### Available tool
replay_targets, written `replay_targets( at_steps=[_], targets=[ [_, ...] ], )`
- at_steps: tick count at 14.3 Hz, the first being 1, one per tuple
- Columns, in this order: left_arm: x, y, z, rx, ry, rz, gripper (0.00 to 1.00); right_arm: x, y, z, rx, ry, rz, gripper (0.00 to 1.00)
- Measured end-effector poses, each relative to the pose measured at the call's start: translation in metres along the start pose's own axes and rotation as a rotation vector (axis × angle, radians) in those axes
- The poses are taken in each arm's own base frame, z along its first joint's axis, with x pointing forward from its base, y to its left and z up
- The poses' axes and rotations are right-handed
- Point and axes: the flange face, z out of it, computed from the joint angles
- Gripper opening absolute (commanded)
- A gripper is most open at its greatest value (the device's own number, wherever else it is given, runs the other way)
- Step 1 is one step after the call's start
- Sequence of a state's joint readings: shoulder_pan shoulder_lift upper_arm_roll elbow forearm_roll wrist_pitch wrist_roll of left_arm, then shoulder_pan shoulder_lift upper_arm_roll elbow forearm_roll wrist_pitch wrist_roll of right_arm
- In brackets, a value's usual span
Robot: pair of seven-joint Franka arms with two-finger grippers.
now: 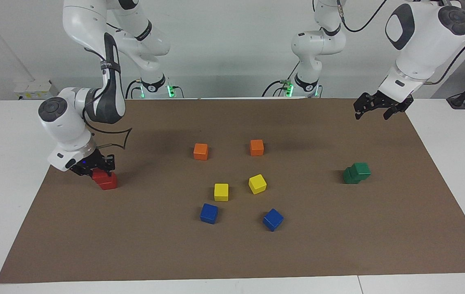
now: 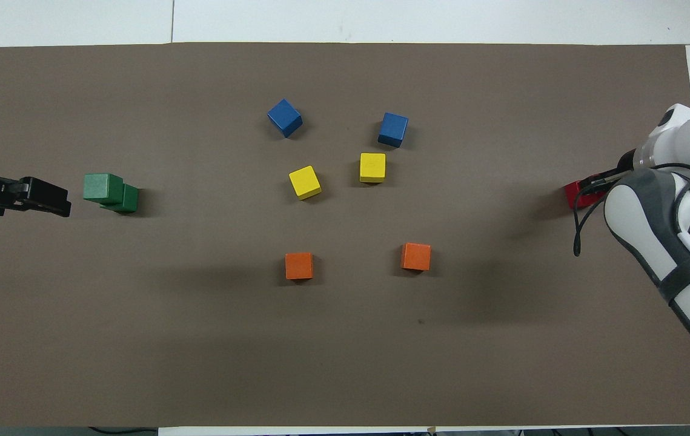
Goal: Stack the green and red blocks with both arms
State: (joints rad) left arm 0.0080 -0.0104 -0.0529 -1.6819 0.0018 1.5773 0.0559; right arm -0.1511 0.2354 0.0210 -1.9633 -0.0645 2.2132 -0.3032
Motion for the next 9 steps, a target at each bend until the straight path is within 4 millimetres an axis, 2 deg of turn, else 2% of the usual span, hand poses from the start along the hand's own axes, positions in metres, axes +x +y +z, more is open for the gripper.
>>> replay_targets(
  at_steps=[3,4,5,6,8,9],
  targets=[
    [0.0002,0.0002,0.0002,0.000,0.000,0.000,1.00,0.0000,-0.0001,0.0000,0.000,0.000,0.000,0.02],
    [0.0002,0.0007,0.0002,0.000,0.000,0.001,1.00,0.0000,-0.0001,0.0000,0.000,0.000,0.000,0.20],
    [0.0002,0.0010,0.0002,0.000,0.000,0.002,1.00,0.0000,-0.0001,0.0000,0.000,0.000,0.000,0.45],
    [0.0002,0.0011,0.0002,0.000,0.000,0.002,1.00,0.0000,-0.0001,0.0000,0.000,0.000,0.000,0.65],
    [0.0002,0.0011,0.0003,0.000,0.000,0.002,1.00,-0.0002,-0.0003,0.0004,0.000,-0.001,0.000,0.91],
    [0.0002,0.0011,0.0002,0.000,0.000,0.002,1.00,-0.0009,-0.0006,0.0018,0.001,-0.004,0.000,0.98]
  ],
)
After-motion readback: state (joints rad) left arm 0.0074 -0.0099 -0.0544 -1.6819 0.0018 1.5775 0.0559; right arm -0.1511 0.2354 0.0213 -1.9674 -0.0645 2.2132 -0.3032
